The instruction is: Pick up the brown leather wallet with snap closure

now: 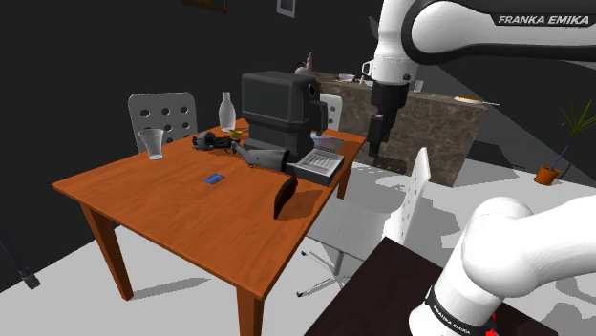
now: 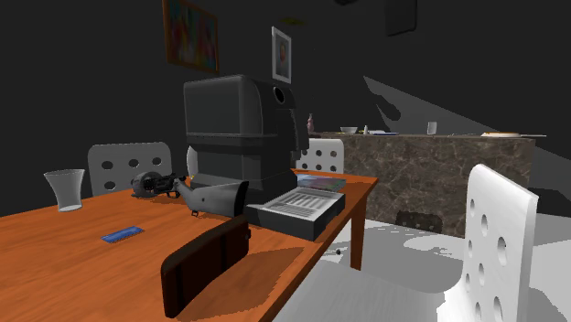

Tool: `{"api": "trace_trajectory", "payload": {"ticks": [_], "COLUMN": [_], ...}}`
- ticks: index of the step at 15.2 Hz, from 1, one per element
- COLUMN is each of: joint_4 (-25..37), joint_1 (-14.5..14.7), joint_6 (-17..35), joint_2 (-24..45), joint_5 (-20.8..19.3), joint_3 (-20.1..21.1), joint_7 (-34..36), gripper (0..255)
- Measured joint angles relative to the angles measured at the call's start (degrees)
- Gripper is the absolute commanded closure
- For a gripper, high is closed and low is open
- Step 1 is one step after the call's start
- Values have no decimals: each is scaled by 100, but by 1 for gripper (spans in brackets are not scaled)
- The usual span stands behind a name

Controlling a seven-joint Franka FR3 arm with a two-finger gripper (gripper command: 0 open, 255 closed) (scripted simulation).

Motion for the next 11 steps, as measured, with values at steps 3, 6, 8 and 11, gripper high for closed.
{"api": "trace_trajectory", "payload": {"ticks": [3,6,8,11], "joint_4": [-32,-145,-154,-70], "joint_1": [-61,-211,-325,-483], "joint_6": [193,712,1062,1566], "joint_2": [171,588,928,1512], "joint_5": [94,277,379,516], "joint_3": [119,370,534,825], "joint_7": [314,1041,1546,2359], "gripper": [0,0,0,0]}}
